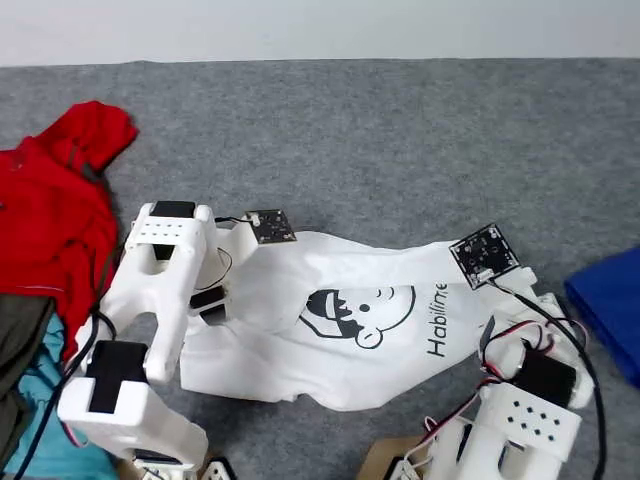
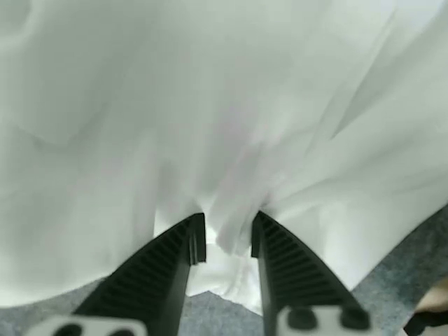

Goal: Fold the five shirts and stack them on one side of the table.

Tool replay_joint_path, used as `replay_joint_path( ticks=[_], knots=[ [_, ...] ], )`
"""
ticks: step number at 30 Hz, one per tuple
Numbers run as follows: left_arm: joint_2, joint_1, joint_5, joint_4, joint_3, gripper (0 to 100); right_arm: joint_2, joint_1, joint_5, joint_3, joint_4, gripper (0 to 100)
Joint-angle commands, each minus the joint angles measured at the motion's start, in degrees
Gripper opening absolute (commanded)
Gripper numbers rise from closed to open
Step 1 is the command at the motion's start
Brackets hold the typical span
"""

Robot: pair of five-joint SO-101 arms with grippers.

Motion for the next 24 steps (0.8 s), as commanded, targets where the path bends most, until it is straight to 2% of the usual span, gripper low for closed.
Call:
replay_joint_path(
  ticks=[1, 10, 24],
  knots=[
    [-0.88, -0.44, -0.53, 1.58, -2.24, 11, -1.10, 0.66, -0.53, -2.99, 0.22, 19.8],
    [-0.26, -0.44, -0.53, 4.48, -9.27, 12, -1.10, 0.57, -0.53, -2.99, 0.22, 19.8],
    [-0.26, -0.53, -1.58, 4.48, -4.09, 11, -1.10, 0.57, -0.53, -2.99, 0.22, 19.8]
  ],
)
